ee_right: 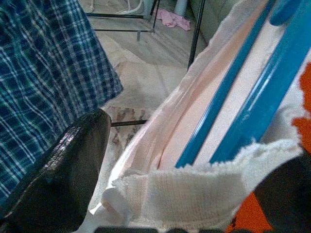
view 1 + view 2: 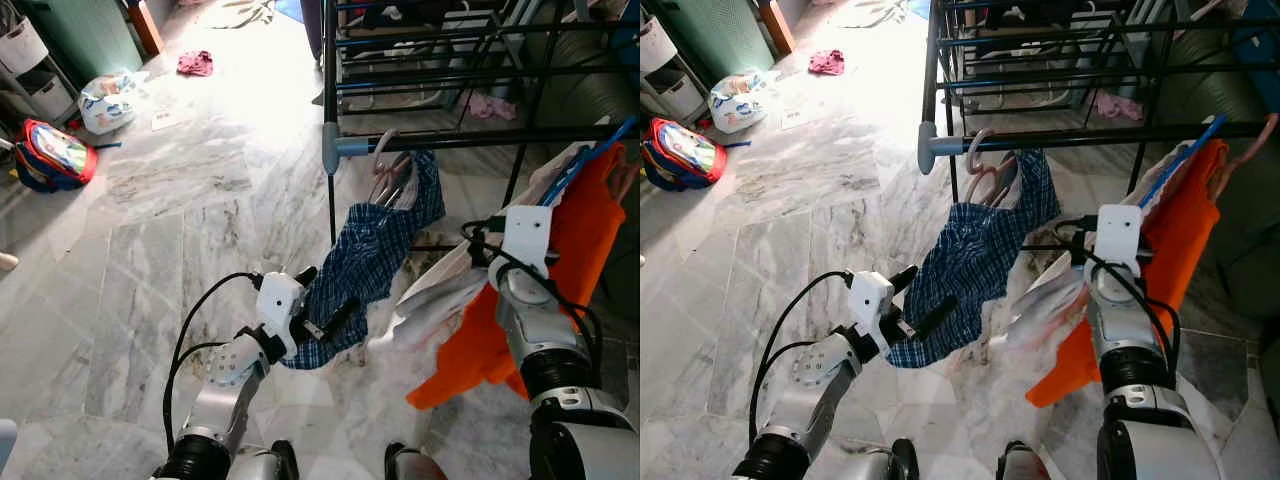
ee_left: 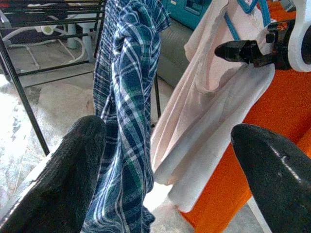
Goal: Hang hanger
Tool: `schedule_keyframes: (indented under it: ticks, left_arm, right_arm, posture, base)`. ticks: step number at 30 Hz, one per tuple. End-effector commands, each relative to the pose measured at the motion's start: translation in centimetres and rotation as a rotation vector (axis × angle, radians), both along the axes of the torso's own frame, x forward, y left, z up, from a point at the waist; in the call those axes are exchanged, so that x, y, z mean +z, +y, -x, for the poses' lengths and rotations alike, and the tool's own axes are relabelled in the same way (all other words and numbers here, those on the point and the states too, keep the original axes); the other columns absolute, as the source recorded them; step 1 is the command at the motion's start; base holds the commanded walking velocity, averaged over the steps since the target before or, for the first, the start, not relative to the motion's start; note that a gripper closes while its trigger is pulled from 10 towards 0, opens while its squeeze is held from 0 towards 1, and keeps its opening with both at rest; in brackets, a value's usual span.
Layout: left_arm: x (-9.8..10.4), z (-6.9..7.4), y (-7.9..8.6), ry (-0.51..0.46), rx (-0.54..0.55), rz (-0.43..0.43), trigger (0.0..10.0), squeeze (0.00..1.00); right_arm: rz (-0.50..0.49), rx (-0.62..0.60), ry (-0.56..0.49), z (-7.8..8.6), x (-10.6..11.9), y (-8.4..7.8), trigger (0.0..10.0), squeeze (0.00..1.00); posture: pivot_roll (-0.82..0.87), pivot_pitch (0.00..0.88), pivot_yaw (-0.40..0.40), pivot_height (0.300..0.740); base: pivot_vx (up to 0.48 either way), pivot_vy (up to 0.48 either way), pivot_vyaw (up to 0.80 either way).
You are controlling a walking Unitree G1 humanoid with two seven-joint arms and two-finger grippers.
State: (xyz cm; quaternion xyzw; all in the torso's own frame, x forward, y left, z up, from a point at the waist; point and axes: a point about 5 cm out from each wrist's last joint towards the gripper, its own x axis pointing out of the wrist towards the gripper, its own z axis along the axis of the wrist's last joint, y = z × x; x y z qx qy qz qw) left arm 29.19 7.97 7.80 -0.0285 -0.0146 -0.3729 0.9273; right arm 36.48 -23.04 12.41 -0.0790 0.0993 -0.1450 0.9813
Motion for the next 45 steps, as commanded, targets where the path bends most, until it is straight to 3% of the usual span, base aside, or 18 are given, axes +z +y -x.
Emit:
schedule_keyframes:
  ticks: [1, 6, 10, 15, 23, 30, 45]
  left_arm:
    - [-0.6, 0.3, 0.2, 0.015, -0.001, -0.025, 10.0, 0.00]
    - [-0.8, 0.5, 0.2, 0.021, -0.001, -0.032, 10.0, 0.00]
    - [-0.8, 0.4, 0.0, 0.020, -0.007, -0.033, 10.0, 0.00]
    - [-0.7, 0.3, -0.1, 0.019, -0.009, -0.035, 10.0, 0.00]
    - [-0.8, 0.3, -0.3, 0.026, -0.011, -0.039, 10.0, 0.00]
    - [-1.0, 0.3, -0.4, 0.032, -0.011, -0.043, 10.0, 0.00]
    - [-1.3, 0.3, -0.4, 0.043, 0.002, -0.050, 10.0, 0.00]
  right_arm:
    - [-0.010, -0.001, 0.050, 0.5, -1.3, 0.1, 0.0, 0.00]
    - [0.047, -0.061, 0.033, 1.2, -1.5, -1.1, 0.0, 0.00]
    - [0.147, -0.084, 0.009, 1.6, -0.7, -2.0, 0.0, 0.00]
    - [0.201, -0.069, 0.013, 2.2, -0.8, -2.1, 0.1, 0.00]
    - [0.206, 0.027, 0.036, 3.5, -1.9, -1.0, 0.0, 0.00]
    - [0.205, 0.035, 0.045, 3.8, -1.9, -0.9, 0.0, 0.00]
    - [0.212, 0.210, 0.010, 4.1, -1.3, 1.8, 0.0, 0.00]
  posture:
    - [-0.05, 0.218, 0.092, 0.740]
    - [-0.05, 0.216, 0.096, 0.740]
    - [-0.06, 0.216, 0.101, 0.740]
    - [-0.07, 0.217, 0.103, 0.740]
    - [-0.08, 0.217, 0.105, 0.740]
    - [-0.08, 0.218, 0.101, 0.740]
    - [-0.09, 0.221, 0.096, 0.740]
  base:
    - [0.000, 0.000, 0.00]
    - [0.000, 0.000, 0.00]
    - [0.000, 0.000, 0.00]
    - [0.000, 0.000, 0.00]
    - [0.000, 0.000, 0.00]
    - [0.000, 0.000, 0.00]
    - [0.000, 0.000, 0.00]
